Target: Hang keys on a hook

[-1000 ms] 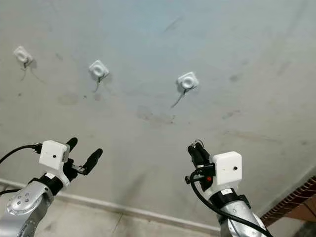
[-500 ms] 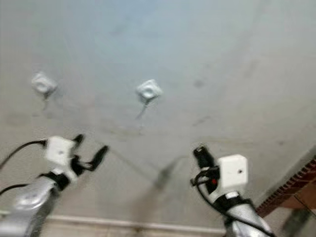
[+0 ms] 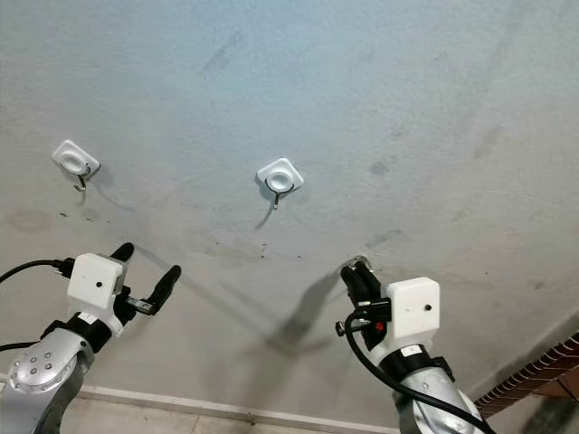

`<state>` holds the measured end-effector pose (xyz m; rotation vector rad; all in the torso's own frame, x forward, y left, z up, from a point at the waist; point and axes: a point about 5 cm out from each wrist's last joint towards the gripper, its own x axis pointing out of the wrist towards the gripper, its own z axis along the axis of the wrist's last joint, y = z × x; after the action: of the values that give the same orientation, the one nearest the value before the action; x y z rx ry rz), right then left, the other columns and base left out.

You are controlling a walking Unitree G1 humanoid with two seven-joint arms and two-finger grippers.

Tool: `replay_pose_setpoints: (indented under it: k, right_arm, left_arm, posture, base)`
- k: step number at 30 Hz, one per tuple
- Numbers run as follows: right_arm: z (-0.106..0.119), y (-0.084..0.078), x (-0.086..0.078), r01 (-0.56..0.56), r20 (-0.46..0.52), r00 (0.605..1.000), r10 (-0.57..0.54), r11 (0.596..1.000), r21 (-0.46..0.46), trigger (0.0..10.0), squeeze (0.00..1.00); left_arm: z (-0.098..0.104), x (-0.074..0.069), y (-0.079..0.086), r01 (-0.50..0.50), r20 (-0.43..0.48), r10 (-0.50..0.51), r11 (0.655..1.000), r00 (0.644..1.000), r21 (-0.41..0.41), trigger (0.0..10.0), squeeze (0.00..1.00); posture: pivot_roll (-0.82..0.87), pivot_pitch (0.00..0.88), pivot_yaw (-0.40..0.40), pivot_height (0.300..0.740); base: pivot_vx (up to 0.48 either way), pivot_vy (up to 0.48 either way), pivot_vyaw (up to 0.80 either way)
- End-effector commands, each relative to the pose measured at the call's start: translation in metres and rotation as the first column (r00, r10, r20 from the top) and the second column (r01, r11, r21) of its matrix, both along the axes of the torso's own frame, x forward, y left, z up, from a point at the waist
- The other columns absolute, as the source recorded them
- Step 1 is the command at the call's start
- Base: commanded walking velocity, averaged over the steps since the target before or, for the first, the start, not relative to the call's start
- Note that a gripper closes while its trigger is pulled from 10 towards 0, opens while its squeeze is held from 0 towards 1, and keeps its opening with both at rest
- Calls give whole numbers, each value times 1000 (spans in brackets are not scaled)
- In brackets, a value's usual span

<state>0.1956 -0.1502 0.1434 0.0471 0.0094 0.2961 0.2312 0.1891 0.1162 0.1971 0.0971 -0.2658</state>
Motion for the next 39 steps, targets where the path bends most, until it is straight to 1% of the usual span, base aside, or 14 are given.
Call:
replay_pose_setpoints:
  k: [1, 2, 3, 5, 6, 7, 8, 14, 16, 18, 23, 26, 30, 39]
  right_arm:
    - [7, 4, 3, -16, 29, 999, 16, 1000, 4, 10000, 0]
    - [10, 8, 7, -31, 40, 999, 31, 999, 14, 10000, 0]
    - [10, 8, 7, -31, 40, 999, 31, 999, 14, 10000, 0]
    - [13, 12, 11, -49, 51, 998, 48, 999, 21, 10000, 0]
    - [16, 17, 17, -71, 70, 995, 68, 997, 31, 10000, 0]
    - [16, 17, 17, -71, 70, 995, 68, 997, 31, 10000, 0]
    - [20, 23, 22, -91, 92, 992, 87, 995, 35, 10000, 0]
    - [31, 29, 28, -104, 150, 984, 99, 994, 27, 10000, 0]
    - [37, 27, 28, -66, 175, 983, 60, 997, 28, 10000, 0]
    - [39, 26, 28, -60, 179, 982, 53, 998, 29, 10000, 0]
    - [59, 26, 30, 7, 260, 966, -17, 999, 41, 10000, 0]
    - [72, 27, 32, 26, 307, 951, -39, 999, 46, 10000, 0]
    - [82, 30, 33, 9, 326, 945, -39, 996, 93, 10000, 0]
    - [96, 32, 34, -37, 344, 939, -17, 988, 147, 10000, 0]
  left_arm:
    - [11, -1, -2, 25, 44, -26, 999, 999, 22, 10000, 0]
    - [18, -1, -6, 67, 69, -69, 997, 995, 29, 10000, 0]
    - [18, -1, -6, 67, 69, -69, 997, 995, 29, 10000, 0]
    - [25, 2, -14, 125, 99, -128, 991, 987, 36, 10000, 0]
    - [34, 7, -20, 164, 140, -169, 985, 976, 49, 10000, 0]
    - [34, 7, -20, 164, 140, -169, 985, 976, 49, 10000, 0]
    - [39, 11, -24, 182, 159, -188, 982, 969, 55, 10000, 0]
    - [45, 13, -31, 202, 168, -205, 979, 964, 38, 10000, 0]
    - [45, 13, -32, 216, 169, -219, 976, 961, 39, 10000, 0]
    - [45, 13, -32, 218, 167, -221, 975, 961, 38, 10000, 0]
    - [44, 19, -31, 224, 156, -228, 974, 961, 44, 10000, 0]
    - [44, 22, -34, 243, 157, -247, 969, 956, 43, 10000, 0]
    - [44, 26, -36, 250, 159, -253, 967, 954, 43, 10000, 0]
    - [41, 29, -34, 246, 150, -248, 969, 957, 33, 10000, 0]
  posture:
    - [134, 0, -32, 740]
    - [144, 0, -34, 740]
    - [144, 0, -34, 740]
    - [162, 0, -38, 740]
    - [170, 0, -38, 740]
    - [170, 0, -38, 740]
    - [174, 0, -36, 740]
    - [179, 0, -24, 740]
    - [179, 0, -17, 740]
    - [179, 0, -17, 740]
    - [167, 0, 4, 740]
    - [162, 0, 14, 740]
    - [158, 0, 17, 740]
    - [155, 0, 18, 740]
  base:
    - [0, 0, 0]
    - [0, 0, 0]
    - [0, 0, 0]
    - [0, 0, 0]
    - [0, 0, 0]
    - [0, 0, 0]
    - [0, 0, 0]
    - [0, 0, 0]
    - [0, 0, 0]
    - [0, 0, 0]
    - [0, 0, 0]
    - [0, 0, 0]
    - [0, 0, 0]
    - [0, 0, 0]
